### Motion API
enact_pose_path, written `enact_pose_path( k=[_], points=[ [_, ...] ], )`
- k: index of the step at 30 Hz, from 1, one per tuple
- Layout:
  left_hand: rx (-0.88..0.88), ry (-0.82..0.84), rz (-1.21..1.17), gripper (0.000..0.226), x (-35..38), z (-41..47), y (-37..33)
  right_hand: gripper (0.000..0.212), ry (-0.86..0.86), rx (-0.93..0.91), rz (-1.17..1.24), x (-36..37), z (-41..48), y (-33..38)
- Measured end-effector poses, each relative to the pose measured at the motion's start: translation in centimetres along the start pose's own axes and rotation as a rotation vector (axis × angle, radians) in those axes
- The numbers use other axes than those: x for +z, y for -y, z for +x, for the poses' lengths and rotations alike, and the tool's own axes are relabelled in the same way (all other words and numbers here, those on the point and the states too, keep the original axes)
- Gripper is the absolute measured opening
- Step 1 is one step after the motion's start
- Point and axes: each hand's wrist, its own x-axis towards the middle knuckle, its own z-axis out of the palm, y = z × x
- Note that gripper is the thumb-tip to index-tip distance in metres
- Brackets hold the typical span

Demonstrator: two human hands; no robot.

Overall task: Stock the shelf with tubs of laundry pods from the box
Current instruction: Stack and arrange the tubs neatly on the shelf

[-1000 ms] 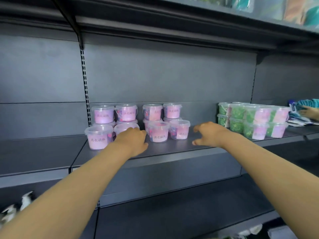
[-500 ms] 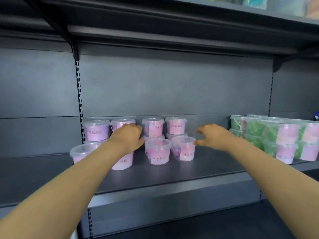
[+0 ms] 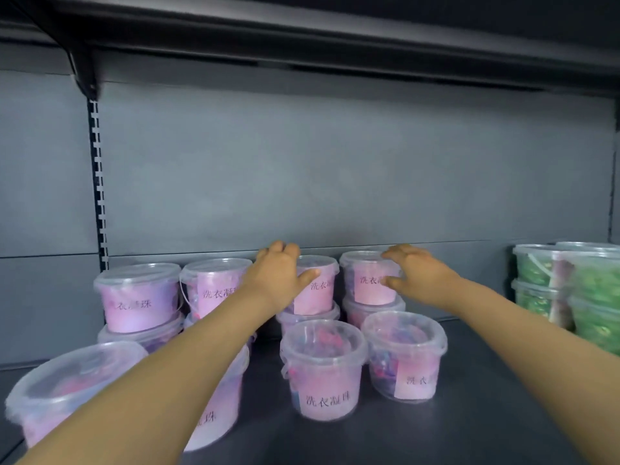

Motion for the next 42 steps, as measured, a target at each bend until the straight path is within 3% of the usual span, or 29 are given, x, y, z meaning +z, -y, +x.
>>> enact_pose_path(
  k=[5, 10, 20, 24, 27, 30, 34, 37, 39, 42],
  points=[
    [0.033, 0.051, 0.041, 0.059, 2.6, 2.0, -0.2, 0.049, -0.036, -0.042, 0.043, 1.9, 2.1, 0.0],
    [0.077, 0.045, 0.093, 0.045, 3.8, 2.7, 0.3, 0.039, -0.130, -0.037, 0.111, 2.6, 2.8, -0.2],
    [0.196, 0.048, -0.199, 0.034, 2.7, 1.9, 1.6, 0.033, -0.177, -0.005, 0.337, 2.5, 1.9, -1.4],
    [0.128, -0.045, -0.218, 0.042, 3.2, 1.4, 1.5, 0.037, -0.130, -0.029, 0.211, 2.1, 1.9, -0.8],
    [-0.093, -0.125, -0.271, 0.057, 3.1, 0.2, 1.6, 0.041, -0.178, -0.093, 0.090, 1.3, 1.9, 0.3],
    [-0.259, 0.054, -0.244, 0.058, 3.1, -0.8, 2.5, 0.043, -0.241, -0.177, 0.204, 0.6, 2.3, 3.1],
    [-0.398, 0.289, -0.247, 0.048, 3.2, -0.5, 3.1, 0.053, -0.061, -0.255, 0.249, 1.5, 3.8, 6.1],
    [-0.467, 0.374, -0.491, 0.056, 4.9, 0.3, 3.4, 0.061, 0.013, -0.253, 0.228, 2.7, 4.9, 6.6],
    [-0.509, 0.442, -0.731, 0.047, 6.1, 0.7, 3.8, 0.061, 0.054, -0.241, 0.240, 3.1, 5.3, 6.6],
    [-0.531, 0.518, -0.849, 0.047, 6.9, 1.3, 4.4, 0.055, 0.118, -0.255, 0.231, 2.9, 5.6, 6.7]
  ],
)
